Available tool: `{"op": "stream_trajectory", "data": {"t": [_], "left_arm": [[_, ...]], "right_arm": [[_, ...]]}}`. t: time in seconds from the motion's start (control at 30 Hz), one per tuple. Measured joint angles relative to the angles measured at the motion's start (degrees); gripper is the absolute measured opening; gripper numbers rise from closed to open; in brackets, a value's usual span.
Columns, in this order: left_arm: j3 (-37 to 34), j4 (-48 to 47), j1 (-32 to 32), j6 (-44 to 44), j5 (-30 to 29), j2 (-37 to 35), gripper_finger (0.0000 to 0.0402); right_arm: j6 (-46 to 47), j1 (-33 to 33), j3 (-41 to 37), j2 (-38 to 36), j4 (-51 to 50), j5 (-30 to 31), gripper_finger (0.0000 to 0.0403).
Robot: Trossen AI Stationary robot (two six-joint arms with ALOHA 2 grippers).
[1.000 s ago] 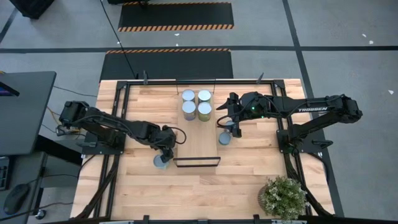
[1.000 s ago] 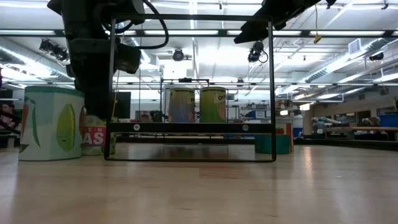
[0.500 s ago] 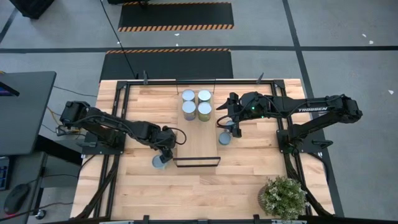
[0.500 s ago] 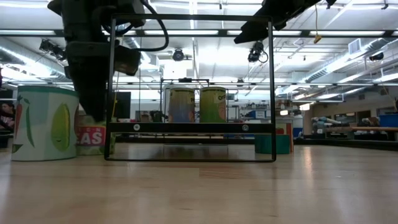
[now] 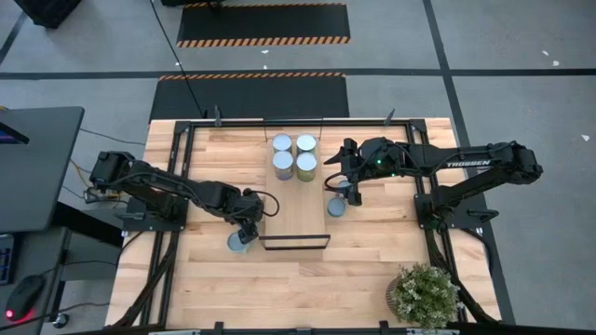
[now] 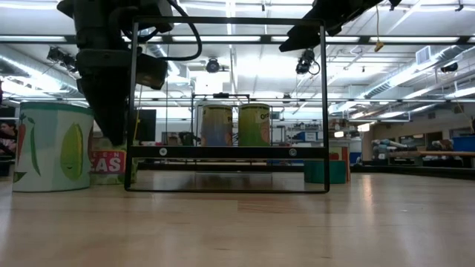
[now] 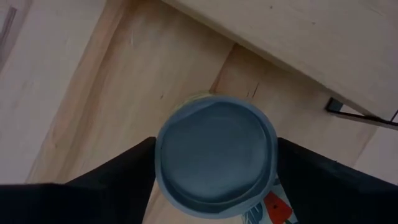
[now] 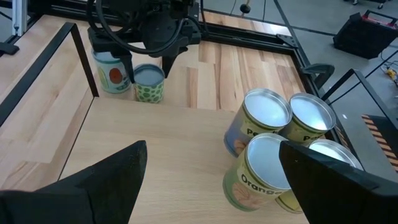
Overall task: Pick and place cans onto a shelf
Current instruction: Put the canned green peas onto the shelf
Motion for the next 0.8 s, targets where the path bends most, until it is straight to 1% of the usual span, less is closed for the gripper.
{"op": "stream_trajectory", "data": {"t": [0.13, 0.37, 0.43, 0.53, 0.67, 0.8], "left_arm": [[0.0, -0.1, 0.9, 0.5, 0.3, 0.0, 0.0297], [0.1, -0.3, 2.5, 2.4, 1.3, 0.0, 0.0297], [0.6, -2.0, 3.0, 3.2, 1.2, -0.3, 0.0297], [2.4, -3.2, 3.8, 4.5, 0.9, -0.5, 0.0297], [5.8, -7.5, 4.7, 7.6, 0.8, -0.5, 0.0297], [9.8, -11.4, 5.6, 10.3, -0.8, -0.5, 0.0297]], "right_arm": [[0.0, 0.0, 0.0, 0.0, 0.0, 0.0, 0.0373], [0.0, 0.0, 0.0, 0.0, -0.1, 0.0, 0.0373], [0.0, 0.0, 0.0, 0.0, -0.1, 0.0, 0.0373], [0.0, 0.0, 0.0, 0.0, -0.1, 0.0, 0.0373], [0.0, 0.0, 0.0, 0.0, -0.2, 0.0, 0.0373], [0.0, 0.0, 0.0, 0.0, -0.2, 0.0, 0.0373]]}}
